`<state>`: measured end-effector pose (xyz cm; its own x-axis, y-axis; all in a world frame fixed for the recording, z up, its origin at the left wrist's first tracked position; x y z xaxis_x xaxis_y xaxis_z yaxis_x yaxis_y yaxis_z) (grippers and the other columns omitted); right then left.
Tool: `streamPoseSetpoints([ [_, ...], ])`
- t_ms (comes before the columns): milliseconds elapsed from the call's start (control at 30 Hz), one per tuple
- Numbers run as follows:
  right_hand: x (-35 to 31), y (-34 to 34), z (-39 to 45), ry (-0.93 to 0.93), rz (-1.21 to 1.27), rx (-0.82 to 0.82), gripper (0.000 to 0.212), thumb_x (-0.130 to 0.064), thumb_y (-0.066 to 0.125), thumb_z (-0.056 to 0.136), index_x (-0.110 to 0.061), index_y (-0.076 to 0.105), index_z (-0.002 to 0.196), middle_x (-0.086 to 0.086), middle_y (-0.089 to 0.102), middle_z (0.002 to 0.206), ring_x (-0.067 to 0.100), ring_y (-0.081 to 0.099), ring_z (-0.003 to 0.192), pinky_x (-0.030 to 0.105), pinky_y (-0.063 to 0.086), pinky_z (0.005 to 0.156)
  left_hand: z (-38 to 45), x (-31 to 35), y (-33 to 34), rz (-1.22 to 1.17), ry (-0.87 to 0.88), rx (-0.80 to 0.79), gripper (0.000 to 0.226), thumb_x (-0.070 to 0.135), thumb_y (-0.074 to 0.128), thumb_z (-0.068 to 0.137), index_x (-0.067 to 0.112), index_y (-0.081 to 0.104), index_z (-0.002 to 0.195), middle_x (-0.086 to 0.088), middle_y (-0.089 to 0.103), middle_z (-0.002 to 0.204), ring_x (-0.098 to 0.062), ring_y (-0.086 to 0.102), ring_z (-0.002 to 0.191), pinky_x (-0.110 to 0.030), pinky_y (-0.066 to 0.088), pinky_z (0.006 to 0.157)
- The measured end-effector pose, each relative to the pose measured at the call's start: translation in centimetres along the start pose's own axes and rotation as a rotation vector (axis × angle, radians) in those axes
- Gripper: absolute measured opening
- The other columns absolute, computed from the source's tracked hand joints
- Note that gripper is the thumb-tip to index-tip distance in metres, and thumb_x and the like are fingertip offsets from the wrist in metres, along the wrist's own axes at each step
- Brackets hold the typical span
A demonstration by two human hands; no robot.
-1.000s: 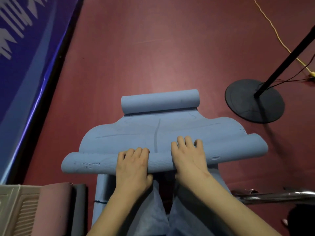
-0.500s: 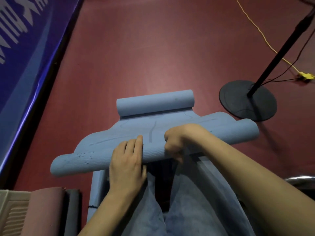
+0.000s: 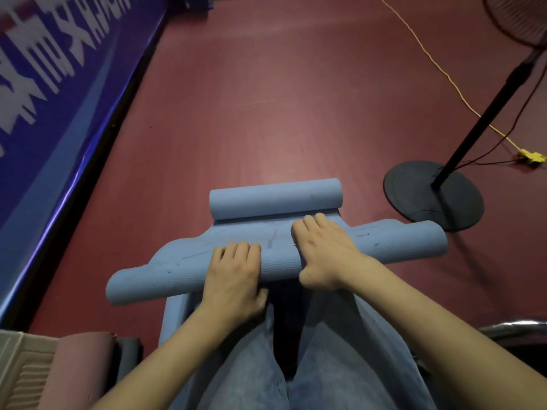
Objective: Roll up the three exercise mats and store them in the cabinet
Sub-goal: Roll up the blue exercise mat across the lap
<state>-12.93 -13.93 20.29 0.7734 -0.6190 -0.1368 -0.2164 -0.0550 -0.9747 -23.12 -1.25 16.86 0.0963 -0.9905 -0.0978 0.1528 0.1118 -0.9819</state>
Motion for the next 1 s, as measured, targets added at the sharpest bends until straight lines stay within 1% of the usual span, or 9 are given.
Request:
streamPoseSetpoints([
  [67,-0.1,-0.3,-0.3,0.0,-0.009,-0.009,0.045,-0.028,0.064,0.067,-0.019,0.032,0.098,-0.003,0.034,0.098,0.021,0.028,0.089,0.033,0.027,0.074,1.5,-0.6,-0.1,-0.015,-0.012,-0.1,0.052,0.052,0.072,0.058,0.019,0.05,0.091,0.0,0.058,0.086,-0.028,0.057,0.082,-0.038,0.035,0.07],
  [167,-0.6,-0.7,0.3,0.019,-0.048,-0.043,0.048,-0.026,0.072,0.07,-0.02,0.035,0.1,-0.002,0.045,0.103,0.023,0.037,0.095,0.034,0.033,0.075,4.0,-1.6,-0.1,-0.062,-0.062,-0.306,0.071,0.078,0.075,0.054,0.024,0.046,0.089,0.005,0.065,0.09,-0.024,0.062,0.086,-0.036,0.037,0.067],
  [367,-1.9,0.7,2.9,0.086,-0.302,-0.047,0.054,-0.024,0.077,0.079,-0.015,0.048,0.124,0.005,0.057,0.123,0.028,0.047,0.119,0.037,0.033,0.084,6.1,-2.6,-0.1,-0.122,-0.046,-0.544,0.08,0.074,0.086,0.045,0.025,0.057,0.102,0.005,0.067,0.099,-0.02,0.054,0.082,-0.036,0.041,0.065],
  [500,-1.3,0.7,3.3,0.081,-0.249,-0.016,0.048,-0.023,0.075,0.078,-0.016,0.049,0.117,0.005,0.057,0.118,0.027,0.05,0.113,0.037,0.036,0.085,6.5,-3.0,-0.3,-0.143,-0.055,-0.55,0.08,0.07,0.087,0.048,0.024,0.06,0.108,0.005,0.068,0.098,-0.019,0.053,0.081,-0.035,0.046,0.068],
  [633,-0.7,0.6,3.0,0.059,-0.145,-0.024,0.045,-0.023,0.074,0.075,-0.018,0.046,0.11,0.005,0.058,0.117,0.028,0.051,0.111,0.037,0.035,0.083,6.5,-2.9,0.0,-0.172,-0.044,-0.536,0.066,0.065,0.086,0.047,0.027,0.06,0.094,0.006,0.067,0.088,-0.021,0.058,0.078,-0.034,0.044,0.063],
  [733,-0.8,0.0,2.3,0.073,-0.16,0.013,0.051,-0.025,0.075,0.072,-0.018,0.047,0.114,0.005,0.058,0.12,0.029,0.053,0.112,0.039,0.04,0.088,6.4,-2.6,-0.8,-0.124,-0.03,-0.478,0.058,0.059,0.084,0.05,0.025,0.059,0.091,0.003,0.07,0.09,-0.025,0.061,0.078,-0.033,0.043,0.062],
  [867,-1.8,0.6,-1.2,0.073,-0.147,0.075,0.053,-0.022,0.076,0.071,-0.018,0.044,0.113,0.003,0.055,0.114,0.029,0.05,0.106,0.036,0.028,0.076,3.2,-0.7,-2.2,-0.075,-0.013,-0.379,0.045,0.048,0.077,0.062,0.025,0.055,0.094,-0.002,0.071,0.094,-0.032,0.066,0.089,-0.034,0.04,0.064],
  [933,-2.7,1.5,-3.6,0.055,-0.149,0.14,0.058,-0.02,0.083,0.058,-0.017,0.048,0.105,0.005,0.057,0.102,0.031,0.053,0.095,0.037,0.025,0.071,0.8,0.5,-2.9,-0.041,-0.007,-0.369,0.041,0.044,0.074,0.066,0.025,0.055,0.097,-0.002,0.071,0.095,-0.031,0.066,0.091,-0.034,0.037,0.064],
  [1000,-3.7,2.4,-6.1,0.08,-0.12,0.18,0.064,-0.015,0.085,0.031,-0.015,0.053,0.087,0.007,0.058,0.08,0.033,0.053,0.074,0.037,0.024,0.063,-1.5,1.4,-3.6,-0.043,0.01,-0.347,0.038,0.043,0.072,0.067,0.025,0.053,0.095,-0.001,0.07,0.095,-0.03,0.065,0.091,-0.034,0.035,0.065],
])
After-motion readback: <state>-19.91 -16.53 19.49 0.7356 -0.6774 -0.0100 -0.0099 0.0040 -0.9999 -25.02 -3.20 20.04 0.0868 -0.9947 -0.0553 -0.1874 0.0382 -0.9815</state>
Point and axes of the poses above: each hand's wrist, its own z-axis towards the middle knuckle, its own y-axis out of the palm, x = y × z, the point moved 5 cm from there along z, towards the middle knuckle
